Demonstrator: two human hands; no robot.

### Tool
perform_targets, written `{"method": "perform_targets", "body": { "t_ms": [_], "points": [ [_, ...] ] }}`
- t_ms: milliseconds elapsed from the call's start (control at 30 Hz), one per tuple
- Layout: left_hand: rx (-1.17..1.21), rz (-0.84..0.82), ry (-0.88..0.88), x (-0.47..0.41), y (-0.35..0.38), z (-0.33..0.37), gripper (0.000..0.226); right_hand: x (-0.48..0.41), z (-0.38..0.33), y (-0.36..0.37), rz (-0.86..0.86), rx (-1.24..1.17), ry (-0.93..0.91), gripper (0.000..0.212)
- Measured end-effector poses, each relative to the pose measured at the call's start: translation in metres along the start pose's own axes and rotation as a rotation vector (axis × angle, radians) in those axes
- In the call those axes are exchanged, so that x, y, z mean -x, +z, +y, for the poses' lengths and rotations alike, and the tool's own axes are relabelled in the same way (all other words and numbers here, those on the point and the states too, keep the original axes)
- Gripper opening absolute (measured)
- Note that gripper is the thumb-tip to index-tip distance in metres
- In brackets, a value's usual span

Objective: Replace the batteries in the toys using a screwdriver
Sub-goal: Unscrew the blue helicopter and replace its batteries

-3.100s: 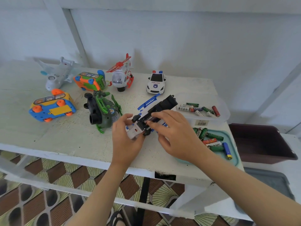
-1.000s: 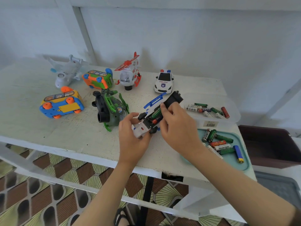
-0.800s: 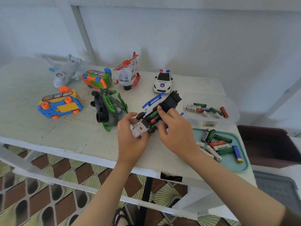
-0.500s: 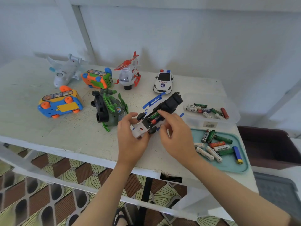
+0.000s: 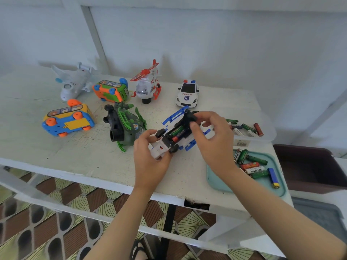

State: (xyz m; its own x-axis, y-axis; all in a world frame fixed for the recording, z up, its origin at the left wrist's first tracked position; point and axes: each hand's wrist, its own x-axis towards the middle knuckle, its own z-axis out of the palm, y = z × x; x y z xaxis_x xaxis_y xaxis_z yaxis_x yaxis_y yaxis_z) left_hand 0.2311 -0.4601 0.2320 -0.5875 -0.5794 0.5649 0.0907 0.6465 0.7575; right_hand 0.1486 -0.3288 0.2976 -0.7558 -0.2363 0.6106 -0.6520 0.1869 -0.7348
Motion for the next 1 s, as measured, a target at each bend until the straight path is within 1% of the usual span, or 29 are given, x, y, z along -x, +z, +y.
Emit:
{"method": "perform_targets", "body": {
  "t_ms": [133, 233, 300, 400, 500, 567, 633, 667, 733, 767, 800, 867, 933, 1000],
  "points": [
    [0.01, 0.029, -0.005, 0.0, 0.001, -0.003, 0.07, 0.001, 0.004, 0.002, -0.122, 0.129, -0.219, 0.018],
    [0.011, 0.037, 0.021, 0.0, 0.001, -0.004, 0.064, 0.003, 0.009, 0.004, -0.2, 0.197, -0.345, 0.019],
    [0.011, 0.026, 0.02, 0.0, 0.0, -0.003, 0.063, 0.005, 0.013, 0.006, -0.24, 0.231, -0.404, 0.025],
    [0.011, 0.028, 0.011, 0.001, 0.0, -0.003, 0.065, 0.007, 0.016, 0.007, -0.275, 0.268, -0.439, 0.031],
    [0.021, 0.034, -0.014, 0.0, -0.001, 0.002, 0.066, 0.007, 0.015, 0.007, -0.31, 0.296, -0.44, 0.033],
    [0.035, 0.033, -0.035, -0.001, -0.001, 0.003, 0.07, 0.004, 0.013, 0.006, -0.333, 0.265, -0.392, 0.036],
    [0.044, 0.039, -0.065, 0.0, -0.001, 0.001, 0.066, 0.0, 0.011, 0.001, -0.306, 0.195, -0.275, 0.039],
    [0.039, 0.056, -0.089, 0.0, -0.002, 0.0, 0.062, -0.001, 0.011, -0.002, -0.265, 0.169, -0.206, 0.038],
    [0.026, 0.106, -0.129, -0.001, -0.002, 0.0, 0.06, -0.006, 0.011, -0.009, -0.179, 0.167, -0.068, 0.029],
    [0.029, 0.131, -0.144, -0.002, -0.002, 0.001, 0.059, -0.01, 0.012, -0.013, -0.177, 0.208, -0.008, 0.024],
    [0.041, 0.154, -0.16, -0.002, -0.002, 0.002, 0.059, -0.014, 0.015, -0.017, -0.225, 0.285, 0.046, 0.021],
    [0.065, 0.186, -0.186, -0.002, -0.002, 0.002, 0.059, -0.017, 0.023, -0.021, -0.398, 0.486, 0.095, 0.023],
    [0.059, 0.201, -0.191, -0.003, -0.002, 0.0, 0.06, -0.011, 0.027, -0.021, -0.543, 0.585, 0.004, 0.026],
    [0.054, 0.207, -0.194, -0.003, -0.002, -0.001, 0.061, -0.003, 0.024, -0.014, -0.67, 0.577, -0.172, 0.026]
  ]
}}
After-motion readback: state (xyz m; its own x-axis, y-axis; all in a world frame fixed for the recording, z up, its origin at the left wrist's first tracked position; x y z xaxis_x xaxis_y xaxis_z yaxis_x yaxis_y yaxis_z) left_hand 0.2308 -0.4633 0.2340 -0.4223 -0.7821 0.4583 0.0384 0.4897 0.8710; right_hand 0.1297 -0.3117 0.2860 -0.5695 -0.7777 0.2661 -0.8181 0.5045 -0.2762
